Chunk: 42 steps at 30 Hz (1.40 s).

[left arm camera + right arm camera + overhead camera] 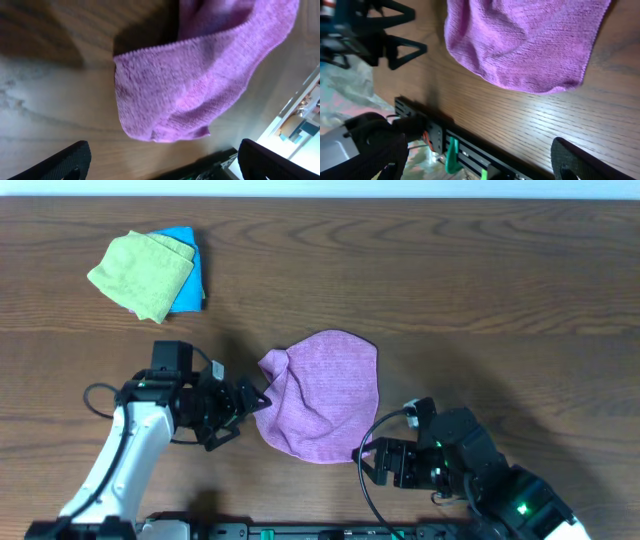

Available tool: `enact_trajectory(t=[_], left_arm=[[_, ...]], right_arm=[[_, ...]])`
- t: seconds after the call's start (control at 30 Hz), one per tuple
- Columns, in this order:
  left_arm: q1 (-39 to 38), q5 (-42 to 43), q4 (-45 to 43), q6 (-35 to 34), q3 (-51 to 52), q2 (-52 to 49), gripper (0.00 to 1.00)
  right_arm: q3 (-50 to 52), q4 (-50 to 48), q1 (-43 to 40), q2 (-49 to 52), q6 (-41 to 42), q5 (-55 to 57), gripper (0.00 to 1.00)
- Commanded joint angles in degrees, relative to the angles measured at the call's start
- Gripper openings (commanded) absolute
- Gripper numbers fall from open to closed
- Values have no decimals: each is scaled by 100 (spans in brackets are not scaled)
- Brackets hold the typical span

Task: Fold the cloth
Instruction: 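Grasp the purple cloth's left edge with the left gripper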

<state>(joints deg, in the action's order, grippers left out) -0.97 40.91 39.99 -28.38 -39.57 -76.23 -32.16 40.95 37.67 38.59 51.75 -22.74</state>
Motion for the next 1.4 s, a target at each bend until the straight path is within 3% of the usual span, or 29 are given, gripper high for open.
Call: enact_trajectory(t=[0.0,0.3,0.37,0.67,1.0,1.17,1.37], left_arm=[[-22,-50,-177,111,170,-289,96],[-24,133,-896,-120,603,-704,100],[-24,133,-1080,-240,706,-704,93],[-31,129,-1961,-809,1106,-704,84],[-282,-68,-2662,-1228,1478,-704,66],[-551,-199,-2848,-1344,1517,-704,47],[-549,-319,-2828,-1338,1517,-704,6]], right_arm=[[9,-31,-37,-39,203,-63,92],[9,-35,-37,-39,315,-63,93],[9,-35,-37,-39,374,-66,93],[9,-28,-37,-39,549,-68,93],[9,-4,-35,-39,549,-168,94],[9,105,-35,-37,546,-199,94],[13,625,20,-33,544,-229,95]])
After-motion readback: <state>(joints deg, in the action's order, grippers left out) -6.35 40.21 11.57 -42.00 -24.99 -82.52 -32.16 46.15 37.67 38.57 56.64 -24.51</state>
